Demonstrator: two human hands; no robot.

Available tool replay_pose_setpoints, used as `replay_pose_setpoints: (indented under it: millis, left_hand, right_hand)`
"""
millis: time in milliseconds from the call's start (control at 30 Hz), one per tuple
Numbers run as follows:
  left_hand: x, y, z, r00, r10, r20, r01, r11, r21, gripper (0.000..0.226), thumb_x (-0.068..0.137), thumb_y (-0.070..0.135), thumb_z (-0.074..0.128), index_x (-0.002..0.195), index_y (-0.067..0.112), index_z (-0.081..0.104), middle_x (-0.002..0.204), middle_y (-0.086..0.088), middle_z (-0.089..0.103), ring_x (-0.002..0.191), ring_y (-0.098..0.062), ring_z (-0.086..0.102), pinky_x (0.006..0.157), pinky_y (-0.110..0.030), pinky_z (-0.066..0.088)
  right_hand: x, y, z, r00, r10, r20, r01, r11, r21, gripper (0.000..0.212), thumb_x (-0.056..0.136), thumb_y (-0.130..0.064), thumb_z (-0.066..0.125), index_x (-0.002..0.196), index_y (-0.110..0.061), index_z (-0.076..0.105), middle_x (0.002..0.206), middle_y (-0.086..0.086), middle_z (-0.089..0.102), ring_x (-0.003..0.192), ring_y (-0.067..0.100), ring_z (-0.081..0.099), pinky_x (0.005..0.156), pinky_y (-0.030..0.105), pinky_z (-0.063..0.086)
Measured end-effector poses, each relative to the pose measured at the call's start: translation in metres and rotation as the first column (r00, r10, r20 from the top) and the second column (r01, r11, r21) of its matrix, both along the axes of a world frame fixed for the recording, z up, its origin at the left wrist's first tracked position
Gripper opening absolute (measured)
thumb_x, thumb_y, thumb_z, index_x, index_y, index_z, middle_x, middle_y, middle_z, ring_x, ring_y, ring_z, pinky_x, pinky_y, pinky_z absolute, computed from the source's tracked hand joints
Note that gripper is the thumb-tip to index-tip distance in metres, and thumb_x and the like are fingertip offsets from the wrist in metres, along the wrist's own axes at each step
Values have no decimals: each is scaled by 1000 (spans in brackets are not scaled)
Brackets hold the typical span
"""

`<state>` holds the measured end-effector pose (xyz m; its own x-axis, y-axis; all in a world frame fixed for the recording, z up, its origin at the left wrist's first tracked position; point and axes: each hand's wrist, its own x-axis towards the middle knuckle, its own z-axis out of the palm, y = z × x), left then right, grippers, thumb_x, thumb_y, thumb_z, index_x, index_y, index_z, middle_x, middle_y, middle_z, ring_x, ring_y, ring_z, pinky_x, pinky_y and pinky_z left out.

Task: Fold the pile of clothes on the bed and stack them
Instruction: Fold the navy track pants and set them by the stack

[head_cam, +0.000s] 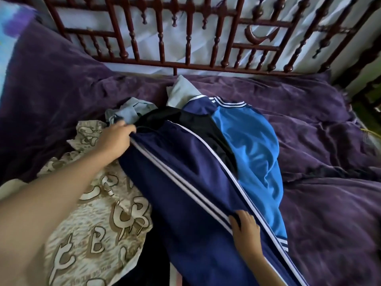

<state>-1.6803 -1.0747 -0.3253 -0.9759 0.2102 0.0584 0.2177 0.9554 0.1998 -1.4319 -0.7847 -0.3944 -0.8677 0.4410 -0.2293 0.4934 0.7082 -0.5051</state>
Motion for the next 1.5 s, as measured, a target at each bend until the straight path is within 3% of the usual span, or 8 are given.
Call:
replay_pose_setpoints:
  millis: [233, 433, 733, 833, 1067, 1200, 1333, 1500]
  left_hand:
    - [-14, 121, 23, 995, -16, 102, -10, 967, 253, 79, 92, 3, 50, 150, 26, 2, 156, -16, -12, 137, -38, 25, 105, -41, 31]
    - [46, 92, -62, 938, 201, 284, -222, 974, 44, 77, 92, 33, 54, 150, 17, 7, 155, -22, 3, 140, -40, 13, 111, -45, 20]
    - [33, 66, -77, 684, 314, 658, -729, 315, 608, 9, 86, 7, 59, 93, 3, 59, 113, -20, 62, 89, -32, 62, 81, -42, 49]
    - [19, 68, -69, 694, 279, 664, -715, 153, 683, 33, 75, -5, 61, 107, 2, 59, 118, -16, 61, 86, -27, 60, 77, -37, 50]
    - [21, 97, -78, 659, 191, 728, -745, 298, 596, 58, 87, 31, 62, 138, 20, 37, 127, 1, 50, 105, -25, 53, 81, -35, 44]
    - [9, 90, -87, 594, 354, 723, -805, 252, 538, 64, 85, 38, 62, 137, 10, 38, 136, -8, 48, 117, -30, 51, 96, -42, 45]
    - [5, 84, -86, 455, 137, 880, -890, 102, 444, 15, 87, 23, 62, 101, 18, 60, 93, -1, 65, 77, -16, 59, 65, -30, 52]
    - [-9, 70, -72, 525, 144, 839, -847, 179, 500, 19, 85, 21, 60, 67, 19, 56, 59, 1, 63, 61, -15, 57, 70, -31, 47]
  right_hand:
    - [-23, 40, -6, 946, -317, 71, 321, 945, -59, 15, 97, -18, 39, 99, -12, 52, 98, 6, 57, 107, 30, 46, 92, 39, 30]
    - [1, 46, -33, 881, -429, 200, 463, 870, -169, 32, 98, -30, 37, 122, -13, 49, 130, 8, 51, 122, 30, 39, 101, 45, 27]
    - [31, 76, -41, 986, -103, 130, 109, 993, -44, 48, 89, -47, 51, 56, -21, 26, 76, -1, 49, 90, 27, 46, 78, 34, 29]
    - [21, 90, -26, 936, -344, -68, 324, 922, -212, 44, 92, -27, 55, 57, -19, 30, 57, 1, 41, 71, 24, 43, 63, 33, 27]
    - [14, 106, -43, 857, -177, 484, 210, 978, -15, 45, 96, -40, 45, 131, -12, 40, 131, 17, 50, 123, 34, 46, 94, 39, 37]
    - [17, 102, -53, 903, -277, 327, 344, 924, -166, 53, 97, -40, 42, 143, -15, 33, 139, 13, 46, 128, 32, 43, 101, 38, 34]
    - [48, 114, -58, 883, -398, 248, 461, 830, -313, 79, 68, -75, 52, 126, -21, 52, 104, 2, 59, 94, 28, 58, 90, 42, 42]
    - [118, 129, -76, 891, -135, 433, 163, 986, -28, 76, 81, -52, 63, 144, -26, 30, 142, -2, 36, 131, 22, 37, 106, 42, 28]
